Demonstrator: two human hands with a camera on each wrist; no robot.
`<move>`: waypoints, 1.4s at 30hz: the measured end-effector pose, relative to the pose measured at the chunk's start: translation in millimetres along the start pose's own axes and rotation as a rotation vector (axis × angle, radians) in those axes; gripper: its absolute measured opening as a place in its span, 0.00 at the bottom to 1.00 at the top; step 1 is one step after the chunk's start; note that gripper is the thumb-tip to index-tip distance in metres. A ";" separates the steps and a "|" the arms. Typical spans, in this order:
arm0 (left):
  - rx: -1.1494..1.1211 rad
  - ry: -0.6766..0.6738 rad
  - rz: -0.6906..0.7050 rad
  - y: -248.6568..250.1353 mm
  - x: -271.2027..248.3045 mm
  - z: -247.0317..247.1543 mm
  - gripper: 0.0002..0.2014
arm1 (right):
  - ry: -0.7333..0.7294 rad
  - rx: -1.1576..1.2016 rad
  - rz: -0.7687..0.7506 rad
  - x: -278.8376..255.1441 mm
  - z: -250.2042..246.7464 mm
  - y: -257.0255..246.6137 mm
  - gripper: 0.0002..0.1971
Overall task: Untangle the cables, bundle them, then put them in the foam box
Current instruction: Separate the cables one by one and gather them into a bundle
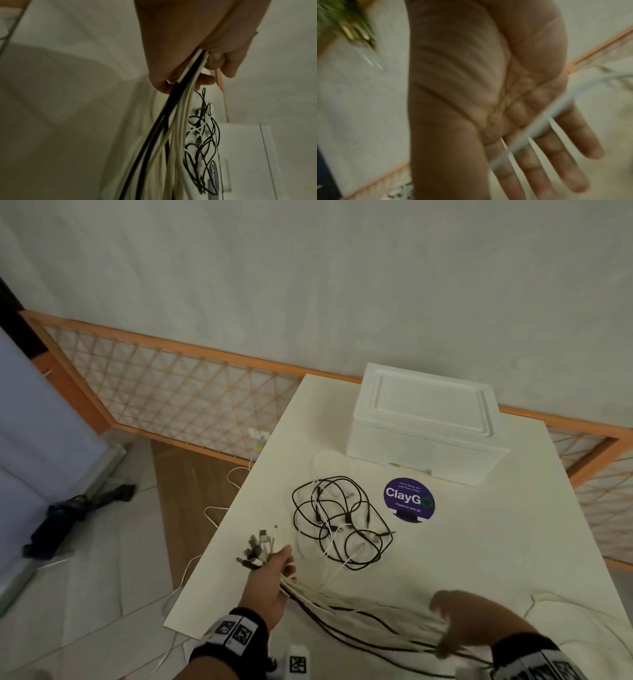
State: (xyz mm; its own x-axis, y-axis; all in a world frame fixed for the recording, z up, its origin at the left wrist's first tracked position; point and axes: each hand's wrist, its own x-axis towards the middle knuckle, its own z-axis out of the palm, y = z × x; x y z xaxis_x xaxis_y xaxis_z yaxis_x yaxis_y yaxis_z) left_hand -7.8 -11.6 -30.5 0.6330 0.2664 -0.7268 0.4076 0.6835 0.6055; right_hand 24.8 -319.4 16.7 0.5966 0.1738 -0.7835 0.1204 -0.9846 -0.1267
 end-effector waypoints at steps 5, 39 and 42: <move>0.087 -0.174 0.044 5.8 -8.5 5.8 0.15 | 0.348 0.327 -0.381 8.6 -50.5 -96.7 0.34; 0.110 -0.350 -0.092 15.2 17.4 -1.0 0.20 | 0.731 0.504 -0.154 97.9 -63.9 -130.2 0.12; 0.135 -0.297 -0.091 10.3 23.7 4.8 0.17 | 0.566 0.277 0.050 112.6 -67.6 -76.1 0.16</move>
State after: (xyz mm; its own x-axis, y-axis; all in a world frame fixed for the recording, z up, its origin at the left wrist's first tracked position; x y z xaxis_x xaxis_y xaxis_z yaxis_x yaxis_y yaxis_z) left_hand 14.6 -1.5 -40.0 0.7460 -0.0152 -0.6658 0.5424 0.5939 0.5942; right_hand 136.4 -223.6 -20.8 0.9326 0.0357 -0.3591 -0.0833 -0.9469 -0.3106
